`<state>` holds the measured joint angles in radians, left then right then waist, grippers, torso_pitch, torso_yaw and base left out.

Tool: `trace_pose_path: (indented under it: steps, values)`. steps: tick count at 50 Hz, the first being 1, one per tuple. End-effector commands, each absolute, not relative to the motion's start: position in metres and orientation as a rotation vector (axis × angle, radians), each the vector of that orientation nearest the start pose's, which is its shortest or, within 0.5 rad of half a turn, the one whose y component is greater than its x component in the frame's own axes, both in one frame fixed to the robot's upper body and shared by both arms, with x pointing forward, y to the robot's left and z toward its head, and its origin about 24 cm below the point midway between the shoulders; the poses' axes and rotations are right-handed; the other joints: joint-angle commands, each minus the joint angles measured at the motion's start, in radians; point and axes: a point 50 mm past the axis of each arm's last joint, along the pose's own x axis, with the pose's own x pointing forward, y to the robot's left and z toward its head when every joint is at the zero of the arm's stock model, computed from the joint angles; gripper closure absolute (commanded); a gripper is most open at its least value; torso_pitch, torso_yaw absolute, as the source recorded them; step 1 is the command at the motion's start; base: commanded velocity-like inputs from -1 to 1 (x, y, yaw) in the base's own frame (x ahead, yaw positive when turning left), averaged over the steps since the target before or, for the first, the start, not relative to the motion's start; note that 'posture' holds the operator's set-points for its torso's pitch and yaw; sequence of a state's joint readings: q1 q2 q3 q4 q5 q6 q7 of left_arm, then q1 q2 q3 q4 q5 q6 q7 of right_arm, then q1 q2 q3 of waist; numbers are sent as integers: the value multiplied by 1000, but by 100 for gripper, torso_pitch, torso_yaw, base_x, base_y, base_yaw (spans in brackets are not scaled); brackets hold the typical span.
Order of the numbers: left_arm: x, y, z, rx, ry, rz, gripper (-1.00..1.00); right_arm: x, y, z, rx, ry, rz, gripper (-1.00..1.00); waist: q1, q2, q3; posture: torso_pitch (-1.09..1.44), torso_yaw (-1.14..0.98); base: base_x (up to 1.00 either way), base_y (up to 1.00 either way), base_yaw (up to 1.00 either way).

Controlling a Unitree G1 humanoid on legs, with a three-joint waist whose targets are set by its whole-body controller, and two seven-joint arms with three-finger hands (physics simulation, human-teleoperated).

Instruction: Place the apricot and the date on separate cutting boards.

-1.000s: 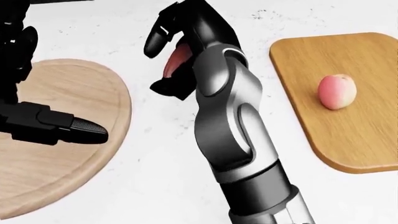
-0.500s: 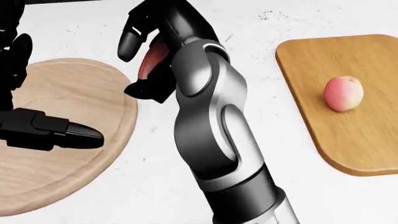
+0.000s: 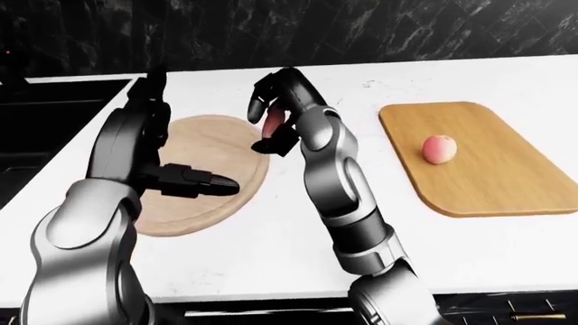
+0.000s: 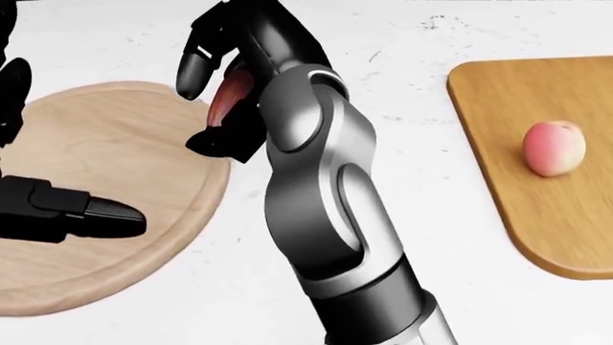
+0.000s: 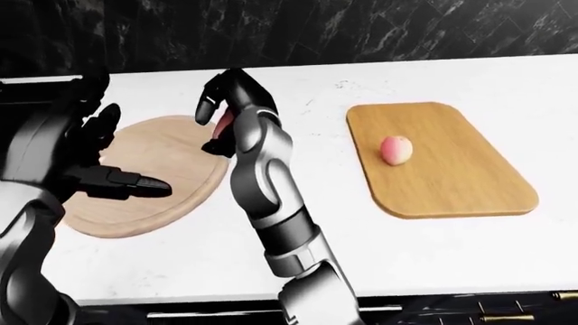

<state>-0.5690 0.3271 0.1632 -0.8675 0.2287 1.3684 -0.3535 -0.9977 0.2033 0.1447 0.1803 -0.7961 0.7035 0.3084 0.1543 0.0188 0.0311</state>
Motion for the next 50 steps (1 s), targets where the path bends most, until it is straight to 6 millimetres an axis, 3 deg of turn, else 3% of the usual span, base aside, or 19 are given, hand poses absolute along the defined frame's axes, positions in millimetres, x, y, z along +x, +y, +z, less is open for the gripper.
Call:
trace_pose_path:
  steps: [1, 26, 40, 50]
  values:
    - [238, 190, 258, 302, -140, 45, -100, 339, -4, 267, -693, -240, 222, 73, 7, 7, -27, 0, 24, 0, 0, 0]
    - [232, 192, 258, 304, -130, 57, -100, 341, 5, 260, -686, -239, 250, 73, 194, 33, -43, 0, 36, 0, 0, 0]
    - [234, 192, 257, 306, -127, 57, -100, 346, 6, 242, -693, -200, 266, 69, 270, 39, -52, 0, 43, 0, 0, 0]
    - [234, 191, 257, 319, -136, 54, -100, 347, 4, 239, -696, -191, 266, 55, 313, 39, -57, 0, 46, 0, 0, 0]
